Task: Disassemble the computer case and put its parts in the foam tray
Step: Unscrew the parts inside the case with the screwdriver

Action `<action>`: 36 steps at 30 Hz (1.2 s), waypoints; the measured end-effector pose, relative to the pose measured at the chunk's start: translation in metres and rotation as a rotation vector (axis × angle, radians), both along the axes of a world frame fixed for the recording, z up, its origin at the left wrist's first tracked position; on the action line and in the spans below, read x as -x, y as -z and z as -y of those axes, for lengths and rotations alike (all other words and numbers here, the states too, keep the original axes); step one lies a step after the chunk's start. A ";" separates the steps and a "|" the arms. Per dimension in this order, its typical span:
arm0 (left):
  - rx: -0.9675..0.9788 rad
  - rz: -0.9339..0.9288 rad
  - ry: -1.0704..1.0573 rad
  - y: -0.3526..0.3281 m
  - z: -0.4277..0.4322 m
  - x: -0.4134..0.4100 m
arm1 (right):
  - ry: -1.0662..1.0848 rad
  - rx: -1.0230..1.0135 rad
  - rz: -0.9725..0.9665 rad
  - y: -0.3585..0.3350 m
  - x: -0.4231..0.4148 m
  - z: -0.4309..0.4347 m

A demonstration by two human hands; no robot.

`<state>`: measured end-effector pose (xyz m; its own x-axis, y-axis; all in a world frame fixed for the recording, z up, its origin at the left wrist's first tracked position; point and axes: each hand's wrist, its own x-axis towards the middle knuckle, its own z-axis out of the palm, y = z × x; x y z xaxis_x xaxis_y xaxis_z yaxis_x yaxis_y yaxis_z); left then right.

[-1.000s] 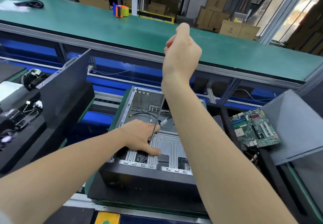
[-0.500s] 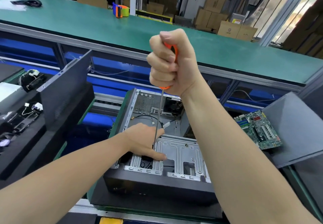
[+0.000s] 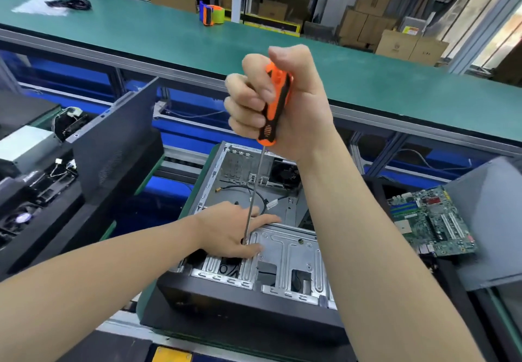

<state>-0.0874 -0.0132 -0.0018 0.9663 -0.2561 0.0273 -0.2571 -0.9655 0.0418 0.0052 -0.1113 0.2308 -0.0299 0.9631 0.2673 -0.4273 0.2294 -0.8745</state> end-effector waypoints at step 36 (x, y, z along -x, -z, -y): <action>0.014 0.014 0.013 0.004 -0.003 -0.002 | -0.243 -0.011 -0.174 0.021 -0.015 0.002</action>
<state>-0.0853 -0.0100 -0.0062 0.9624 -0.2677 0.0450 -0.2699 -0.9615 0.0517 0.0198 -0.1133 0.2099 -0.2122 0.9304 0.2988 -0.6141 0.1109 -0.7814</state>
